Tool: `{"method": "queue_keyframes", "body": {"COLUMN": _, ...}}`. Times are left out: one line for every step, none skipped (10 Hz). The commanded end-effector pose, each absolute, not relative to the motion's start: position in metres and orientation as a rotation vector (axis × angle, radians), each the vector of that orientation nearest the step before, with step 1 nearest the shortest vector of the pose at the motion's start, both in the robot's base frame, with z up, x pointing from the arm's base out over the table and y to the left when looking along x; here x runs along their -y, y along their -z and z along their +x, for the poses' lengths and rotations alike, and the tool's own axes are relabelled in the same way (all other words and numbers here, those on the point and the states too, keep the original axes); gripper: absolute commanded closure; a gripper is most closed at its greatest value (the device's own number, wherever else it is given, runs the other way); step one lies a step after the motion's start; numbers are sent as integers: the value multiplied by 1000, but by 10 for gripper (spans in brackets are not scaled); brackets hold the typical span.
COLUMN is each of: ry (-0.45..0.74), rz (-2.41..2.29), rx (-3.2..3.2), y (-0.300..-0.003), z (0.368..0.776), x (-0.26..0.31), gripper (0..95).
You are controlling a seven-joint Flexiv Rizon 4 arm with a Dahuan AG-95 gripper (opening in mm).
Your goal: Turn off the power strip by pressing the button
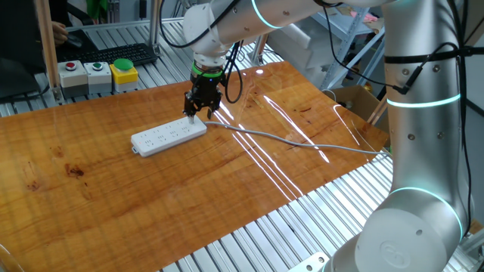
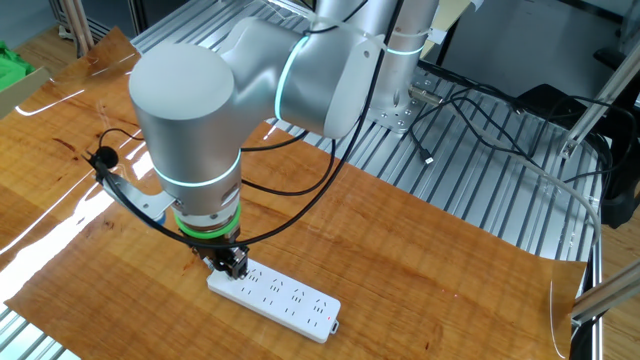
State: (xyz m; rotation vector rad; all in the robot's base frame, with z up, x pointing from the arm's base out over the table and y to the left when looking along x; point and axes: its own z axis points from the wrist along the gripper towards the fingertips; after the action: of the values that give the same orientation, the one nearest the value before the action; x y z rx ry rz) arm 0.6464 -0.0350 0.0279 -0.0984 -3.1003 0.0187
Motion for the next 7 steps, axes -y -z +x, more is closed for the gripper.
{"method": "queue_keyframes", "body": {"ry": -18, "rz": -67, "rx": 3094, "y": -28, "z": 646, "x": 35, "gripper": 380}}
{"method": "queue_keyframes", "body": {"ry": -12, "rz": -64, "rx": 3094, "y": -29, "z": 645, "x": 35, "gripper": 380}}
{"method": "queue_keyframes", "body": {"ry": -12, "rz": -62, "rx": 3094, "y": -29, "z": 645, "x": 35, "gripper": 380}}
{"method": "queue_keyframes", "body": {"ry": -14, "rz": -62, "rx": 3096, "y": -29, "z": 645, "x": 35, "gripper": 380}}
{"method": "queue_keyframes", "body": {"ry": -16, "rz": -58, "rx": 3096, "y": -30, "z": 645, "x": 35, "gripper": 380}}
{"method": "queue_keyframes", "body": {"ry": -14, "rz": -57, "rx": 3092, "y": -30, "z": 645, "x": 35, "gripper": 380}}
{"method": "queue_keyframes", "body": {"ry": -10, "rz": -61, "rx": 3094, "y": -30, "z": 645, "x": 35, "gripper": 380}}
